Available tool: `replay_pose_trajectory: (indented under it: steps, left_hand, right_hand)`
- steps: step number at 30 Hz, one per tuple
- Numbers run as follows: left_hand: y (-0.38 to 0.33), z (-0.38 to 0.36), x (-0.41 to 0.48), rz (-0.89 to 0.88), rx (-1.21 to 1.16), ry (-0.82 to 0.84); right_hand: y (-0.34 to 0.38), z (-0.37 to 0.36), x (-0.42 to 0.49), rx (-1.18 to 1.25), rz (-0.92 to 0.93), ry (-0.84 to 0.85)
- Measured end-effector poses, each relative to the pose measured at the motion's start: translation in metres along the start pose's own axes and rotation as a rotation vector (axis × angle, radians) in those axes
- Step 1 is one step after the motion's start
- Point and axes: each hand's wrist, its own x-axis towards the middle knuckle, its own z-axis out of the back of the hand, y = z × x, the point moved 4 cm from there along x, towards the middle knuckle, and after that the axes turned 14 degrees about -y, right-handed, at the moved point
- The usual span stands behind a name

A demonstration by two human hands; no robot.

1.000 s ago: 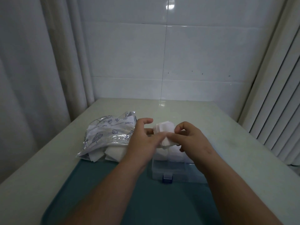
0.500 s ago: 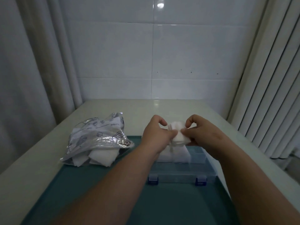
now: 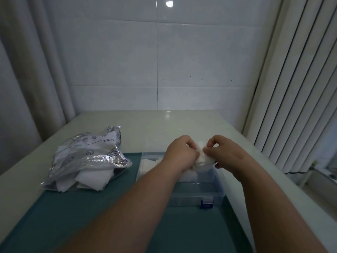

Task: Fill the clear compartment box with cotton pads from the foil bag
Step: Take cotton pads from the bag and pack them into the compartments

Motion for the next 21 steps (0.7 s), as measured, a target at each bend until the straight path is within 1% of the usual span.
replay_pose_trajectory:
  steps: [5, 10, 13, 14, 17, 19, 21]
  left_hand:
    - [-0.003, -0.002, -0.001, -0.021, 0.137, 0.048]
    - [-0.006, -0.006, 0.000, -0.167, 0.386, 0.023]
    - [-0.004, -0.008, 0.002, -0.180, 0.455, 0.017]
    - [-0.004, -0.009, 0.003, -0.178, 0.471, 0.020]
    - [-0.004, -0.011, 0.004, -0.178, 0.559, 0.047]
    - [-0.003, -0.013, 0.004, -0.209, 0.626, 0.081]
    - [0.000, -0.014, 0.004, -0.241, 0.644, 0.133]
  right_hand:
    - [0.001, -0.001, -0.001, -0.138, 0.026, -0.024]
    - [0.003, -0.004, -0.001, -0.257, 0.006, -0.009]
    - [0.003, -0.007, 0.001, -0.316, -0.003, 0.013]
    - [0.003, -0.008, 0.003, -0.344, -0.007, 0.034]
    - [0.004, -0.015, 0.008, -0.495, -0.046, 0.191]
    - [0.001, -0.021, 0.011, -0.558, -0.075, 0.228]
    - [-0.003, -0.026, 0.015, -0.616, -0.067, 0.216]
